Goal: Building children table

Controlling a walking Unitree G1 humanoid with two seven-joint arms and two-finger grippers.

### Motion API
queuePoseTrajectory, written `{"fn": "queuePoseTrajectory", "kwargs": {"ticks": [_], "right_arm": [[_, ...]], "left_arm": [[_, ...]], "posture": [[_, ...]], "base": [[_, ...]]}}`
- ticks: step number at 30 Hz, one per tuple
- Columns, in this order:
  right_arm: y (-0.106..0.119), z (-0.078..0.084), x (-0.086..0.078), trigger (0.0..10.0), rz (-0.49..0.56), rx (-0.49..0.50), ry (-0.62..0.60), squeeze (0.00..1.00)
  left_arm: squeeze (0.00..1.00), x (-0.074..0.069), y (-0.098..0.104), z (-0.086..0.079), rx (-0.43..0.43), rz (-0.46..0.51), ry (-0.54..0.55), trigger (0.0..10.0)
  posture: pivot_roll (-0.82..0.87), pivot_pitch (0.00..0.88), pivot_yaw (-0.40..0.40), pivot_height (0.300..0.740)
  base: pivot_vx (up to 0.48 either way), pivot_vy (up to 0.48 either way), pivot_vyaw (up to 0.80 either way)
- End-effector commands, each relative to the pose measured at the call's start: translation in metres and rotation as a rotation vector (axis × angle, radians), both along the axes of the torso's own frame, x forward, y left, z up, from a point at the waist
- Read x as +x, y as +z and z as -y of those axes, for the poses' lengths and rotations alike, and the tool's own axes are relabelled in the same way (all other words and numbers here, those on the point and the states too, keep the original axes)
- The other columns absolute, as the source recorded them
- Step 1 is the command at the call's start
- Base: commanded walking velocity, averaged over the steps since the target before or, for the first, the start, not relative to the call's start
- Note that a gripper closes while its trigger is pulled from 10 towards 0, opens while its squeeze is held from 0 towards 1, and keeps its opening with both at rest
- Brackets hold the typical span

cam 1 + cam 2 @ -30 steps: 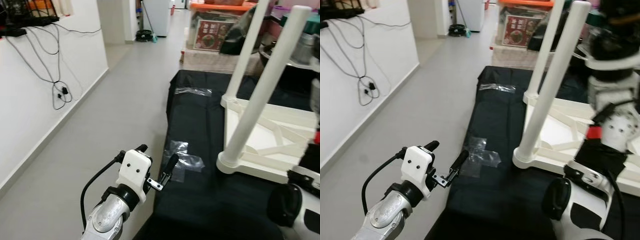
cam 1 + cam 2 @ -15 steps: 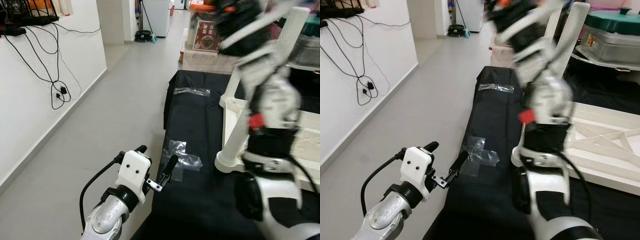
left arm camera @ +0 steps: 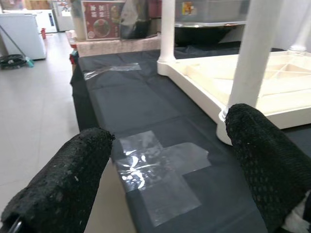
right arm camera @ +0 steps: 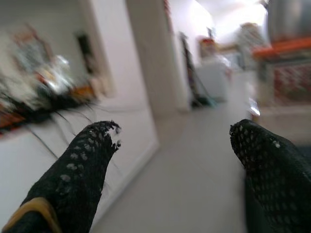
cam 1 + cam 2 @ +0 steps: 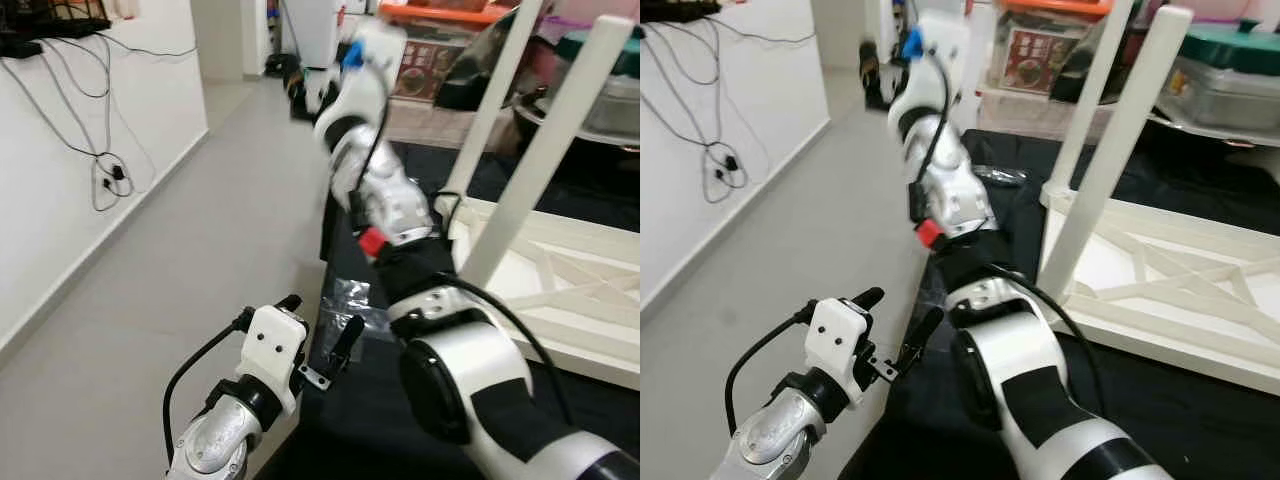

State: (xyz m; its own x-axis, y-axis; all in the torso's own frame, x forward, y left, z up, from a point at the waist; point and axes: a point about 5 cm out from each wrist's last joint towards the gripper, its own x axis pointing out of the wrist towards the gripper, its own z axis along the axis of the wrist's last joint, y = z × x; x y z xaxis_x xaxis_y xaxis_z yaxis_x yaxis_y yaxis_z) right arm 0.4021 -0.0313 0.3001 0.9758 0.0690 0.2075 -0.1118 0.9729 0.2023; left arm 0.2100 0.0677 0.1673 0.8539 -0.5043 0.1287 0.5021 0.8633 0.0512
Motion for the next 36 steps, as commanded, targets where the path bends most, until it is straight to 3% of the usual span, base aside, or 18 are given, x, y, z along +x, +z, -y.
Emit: {"fn": "queuePoseTrajectory", "kwargs": {"ticks": [1,7,13,16,25,31,36], "right_arm": [[-0.032,0.011,0.004,10.0,-0.100,-0.052,-0.140,0.00],[-0.071,0.031,0.006,10.0,-0.243,-0.088,-0.335,0.00],[-0.081,0.042,0.004,10.0,-0.273,-0.124,-0.443,0.00],[-0.091,0.057,0.003,10.0,-0.335,-0.113,-0.570,0.00],[-0.092,0.075,0.004,10.0,-0.357,-0.048,-0.680,0.00],[-0.094,0.105,-0.001,10.0,-0.403,-0.034,-0.906,0.00],[-0.098,0.115,-0.003,10.0,-0.420,-0.039,-0.960,0.00]], "left_arm": [[0.00,-0.003,0.004,0.001,-0.016,0.010,-0.009,10.0],[0.00,-0.004,0.004,0.001,-0.015,0.006,-0.008,10.0],[0.00,-0.004,0.003,0.001,-0.014,0.003,-0.009,10.0],[0.00,-0.004,0.003,0.001,-0.014,0.003,-0.009,10.0],[0.00,-0.004,0.004,-0.001,-0.010,0.005,0.000,10.0],[0.00,-0.004,0.004,-0.001,-0.008,0.005,0.004,10.0],[0.00,-0.004,0.004,-0.001,-0.007,0.005,0.007,10.0]], "posture": [[0.11,0.000,-0.099,0.740],[0.11,0.006,-0.097,0.740],[0.11,0.009,-0.092,0.740],[0.11,0.014,-0.096,0.740],[0.12,0.019,-0.099,0.740],[0.12,0.025,-0.097,0.740],[0.12,0.027,-0.096,0.740]], "base": [[0.000,0.000,0.00],[0.000,0.000,0.00],[0.000,0.000,0.00],[0.000,0.000,0.00],[0.000,0.000,0.00],[0.000,0.000,0.00],[0.000,0.000,0.00]]}}
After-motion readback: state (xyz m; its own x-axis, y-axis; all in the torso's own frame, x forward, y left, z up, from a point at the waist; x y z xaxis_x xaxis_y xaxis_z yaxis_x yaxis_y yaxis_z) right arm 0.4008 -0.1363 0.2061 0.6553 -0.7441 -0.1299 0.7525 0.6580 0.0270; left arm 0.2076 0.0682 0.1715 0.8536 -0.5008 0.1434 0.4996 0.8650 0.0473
